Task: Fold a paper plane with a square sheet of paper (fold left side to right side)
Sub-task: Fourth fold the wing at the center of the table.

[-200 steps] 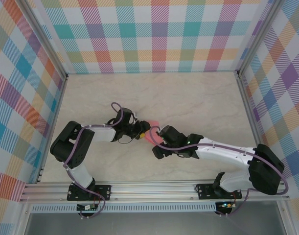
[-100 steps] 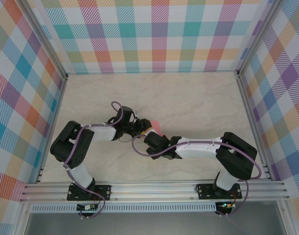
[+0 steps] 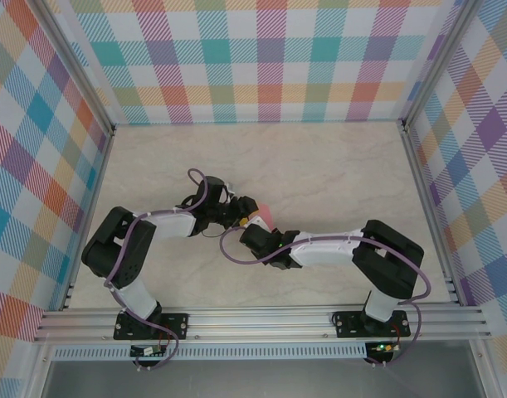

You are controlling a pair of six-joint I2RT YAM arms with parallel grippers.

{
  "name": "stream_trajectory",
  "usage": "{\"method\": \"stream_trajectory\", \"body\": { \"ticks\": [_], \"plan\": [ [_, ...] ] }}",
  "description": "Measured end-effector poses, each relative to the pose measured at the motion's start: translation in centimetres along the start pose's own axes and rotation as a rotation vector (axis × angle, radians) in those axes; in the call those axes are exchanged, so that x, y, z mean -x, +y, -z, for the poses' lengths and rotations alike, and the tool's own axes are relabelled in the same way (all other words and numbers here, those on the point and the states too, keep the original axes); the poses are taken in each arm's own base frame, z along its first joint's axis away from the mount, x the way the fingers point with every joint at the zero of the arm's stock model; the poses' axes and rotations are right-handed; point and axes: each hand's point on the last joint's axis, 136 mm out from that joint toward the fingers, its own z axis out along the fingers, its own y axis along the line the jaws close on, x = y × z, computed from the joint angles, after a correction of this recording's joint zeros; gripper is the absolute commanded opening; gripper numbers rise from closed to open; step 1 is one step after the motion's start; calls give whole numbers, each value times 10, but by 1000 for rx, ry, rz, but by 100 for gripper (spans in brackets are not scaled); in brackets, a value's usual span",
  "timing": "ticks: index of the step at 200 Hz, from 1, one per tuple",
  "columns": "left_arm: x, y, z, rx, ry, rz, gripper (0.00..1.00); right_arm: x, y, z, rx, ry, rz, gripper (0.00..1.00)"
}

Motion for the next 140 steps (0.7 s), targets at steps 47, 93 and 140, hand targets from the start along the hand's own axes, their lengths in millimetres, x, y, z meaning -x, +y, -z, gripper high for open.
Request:
{"method": "stream_trajectory", "body": {
  "ticks": [47, 93, 140],
  "plan": [
    [-2, 2, 2, 12, 5, 8, 51, -3, -2, -3, -18, 13, -9, 28],
    [-4, 1, 6, 23, 7, 3, 55, -5, -3, -3, -27, 20, -19, 18],
    [-5, -6, 18, 33, -12, -24, 60, -6, -2, -4, -18, 24, -48, 13]
  ]
}}
